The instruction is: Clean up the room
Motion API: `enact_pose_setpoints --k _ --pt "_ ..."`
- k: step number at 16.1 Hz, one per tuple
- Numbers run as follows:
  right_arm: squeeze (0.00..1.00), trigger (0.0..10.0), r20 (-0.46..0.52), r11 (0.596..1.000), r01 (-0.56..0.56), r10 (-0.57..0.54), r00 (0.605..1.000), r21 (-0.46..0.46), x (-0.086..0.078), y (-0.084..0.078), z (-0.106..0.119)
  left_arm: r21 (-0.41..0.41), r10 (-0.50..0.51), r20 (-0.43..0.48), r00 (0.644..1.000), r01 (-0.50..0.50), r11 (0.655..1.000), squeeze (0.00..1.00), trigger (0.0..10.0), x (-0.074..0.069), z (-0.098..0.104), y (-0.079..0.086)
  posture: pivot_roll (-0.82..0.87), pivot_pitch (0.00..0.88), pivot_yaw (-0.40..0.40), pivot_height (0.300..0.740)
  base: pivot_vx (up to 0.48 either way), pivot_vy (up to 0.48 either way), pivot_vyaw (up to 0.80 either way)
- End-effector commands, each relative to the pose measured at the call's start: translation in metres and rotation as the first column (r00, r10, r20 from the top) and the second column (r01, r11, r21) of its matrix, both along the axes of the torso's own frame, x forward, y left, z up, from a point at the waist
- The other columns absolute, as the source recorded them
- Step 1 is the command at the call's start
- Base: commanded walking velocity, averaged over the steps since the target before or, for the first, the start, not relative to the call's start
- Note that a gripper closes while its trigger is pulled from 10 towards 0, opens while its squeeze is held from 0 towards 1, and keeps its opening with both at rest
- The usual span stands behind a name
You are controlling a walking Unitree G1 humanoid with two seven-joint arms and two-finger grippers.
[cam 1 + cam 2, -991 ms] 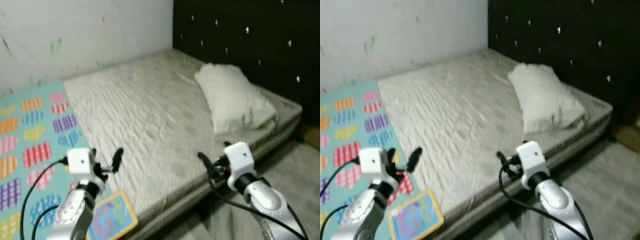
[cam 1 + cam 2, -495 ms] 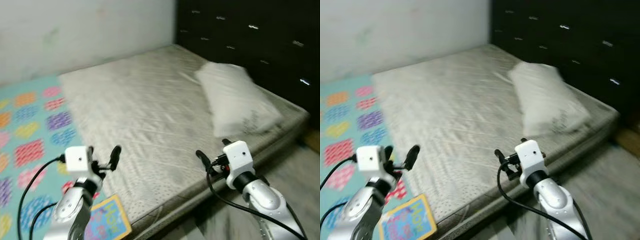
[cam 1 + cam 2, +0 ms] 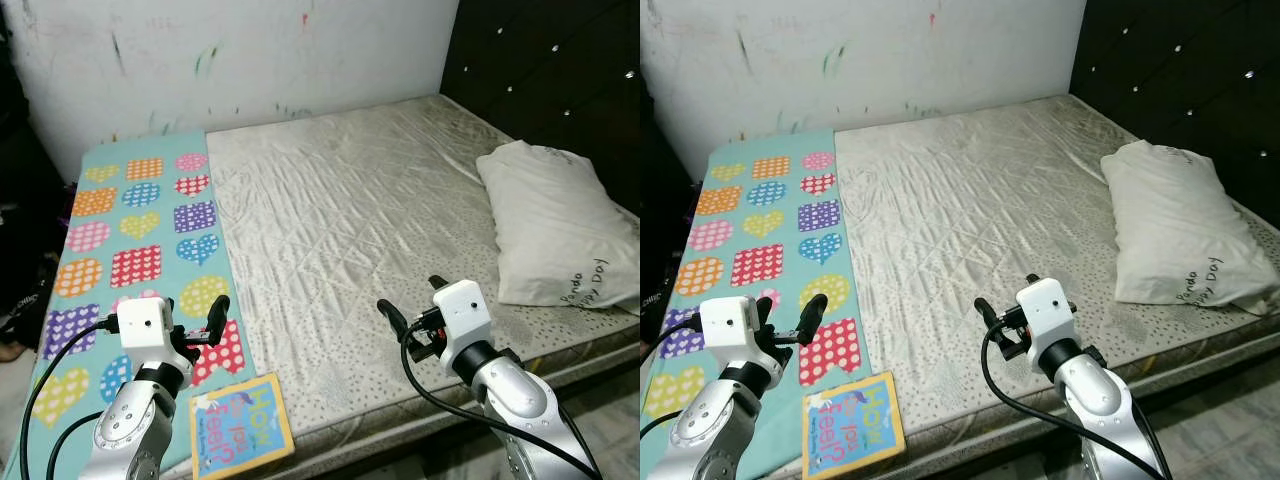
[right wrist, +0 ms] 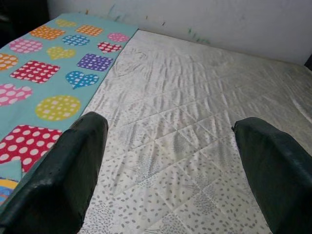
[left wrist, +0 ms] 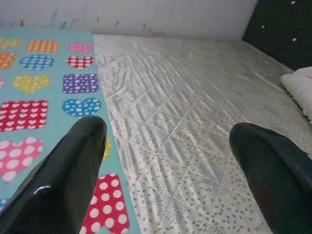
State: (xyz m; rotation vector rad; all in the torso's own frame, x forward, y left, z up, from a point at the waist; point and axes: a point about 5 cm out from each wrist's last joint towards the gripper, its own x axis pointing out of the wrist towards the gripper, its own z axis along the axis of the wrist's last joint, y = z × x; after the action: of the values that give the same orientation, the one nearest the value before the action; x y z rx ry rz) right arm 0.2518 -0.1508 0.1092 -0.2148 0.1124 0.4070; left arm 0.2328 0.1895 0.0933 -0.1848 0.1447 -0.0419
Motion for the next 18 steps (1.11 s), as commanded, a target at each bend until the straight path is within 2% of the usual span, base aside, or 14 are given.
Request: enact_pose_setpoints --k 1,5,7,11,13,18 --pt "0.0 10.0 0.001 1.0 -0.015 0.015 1.0 0.005 0.0009 0.0015 -0.0002 0.001 0.024 -0.031 0.999 -0.024 1.0 0.0 10.0 0.0005 -0.0038 0.0033 -0.14 0.0 0.014 0.74 0.0 0.0 0.53" --pt "0.0 10.0 -0.003 1.0 -0.02 0.02 1.0 0.012 0.0007 0.0037 -0.0021 -0.004 0.015 -0.034 0.999 -0.015 1.0 0.0 10.0 0.0005 -0.0048 0.0024 -0.13 0.0 0.015 0.74 0.0 0.122 0.0" --pt "0.0 10.0 0.003 1.0 -0.026 0.026 1.0 0.008 0.0014 0.0053 -0.0024 -0.008 0.01 -0.038 0.999 -0.01 1.0 0.0 10.0 0.0022 -0.0052 0.001 -0.13 0.0 0.017 0.74 0.0 0.48 0.0" --pt "0.0 10.0 0.01 0.999 -0.031 0.031 0.999 0.009 0.0034 0.007 -0.002 -0.009 0.003 -0.041 0.999 -0.003 1.0 0.0 10.0 0.0051 -0.0059 -0.0003 -0.14 0.0 0.021 0.74 0.0 0.48 0.59" --pt "0.0 10.0 0.013 0.999 -0.03 0.029 0.999 0.014 0.0046 0.0071 -0.002 -0.01 0.005 -0.038 0.999 -0.005 1.0 0.0 10.0 0.0061 -0.0055 -0.0004 -0.14 0.0 0.021 0.74 0.0 0.48 0.0" --pt "0.0 10.0 0.015 1.0 -0.029 0.029 0.999 0.011 0.0055 0.0067 -0.0027 -0.009 -0.006 -0.016 1.0 0.006 1.0 0.0 10.0 0.0076 -0.0037 -0.0015 -0.14 0.0 0.02 0.74 0.0 0.0 0.0"
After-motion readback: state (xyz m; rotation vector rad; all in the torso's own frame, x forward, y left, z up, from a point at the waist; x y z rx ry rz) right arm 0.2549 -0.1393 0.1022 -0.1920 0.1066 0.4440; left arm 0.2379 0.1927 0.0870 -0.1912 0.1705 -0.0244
